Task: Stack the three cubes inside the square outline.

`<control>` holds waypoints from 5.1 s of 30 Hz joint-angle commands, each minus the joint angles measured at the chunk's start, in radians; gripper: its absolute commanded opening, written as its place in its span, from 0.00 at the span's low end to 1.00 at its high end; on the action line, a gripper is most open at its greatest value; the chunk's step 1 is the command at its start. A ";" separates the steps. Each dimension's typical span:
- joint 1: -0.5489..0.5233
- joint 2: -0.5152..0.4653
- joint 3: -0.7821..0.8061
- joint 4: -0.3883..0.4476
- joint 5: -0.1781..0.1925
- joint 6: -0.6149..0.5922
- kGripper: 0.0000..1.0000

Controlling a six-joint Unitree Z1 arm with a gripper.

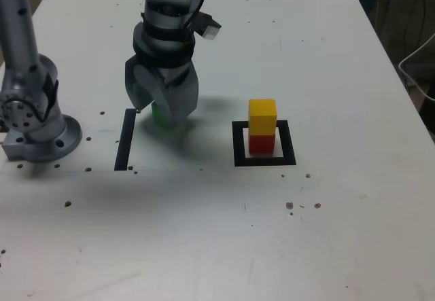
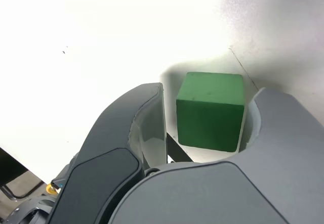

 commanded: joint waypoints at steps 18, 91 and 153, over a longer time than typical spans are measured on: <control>-0.003 -0.023 -0.042 0.039 0.004 0.000 0.25; -0.189 0.294 -0.920 0.580 -0.120 -0.736 0.19; -0.203 0.093 -0.761 0.560 -0.096 -0.753 1.00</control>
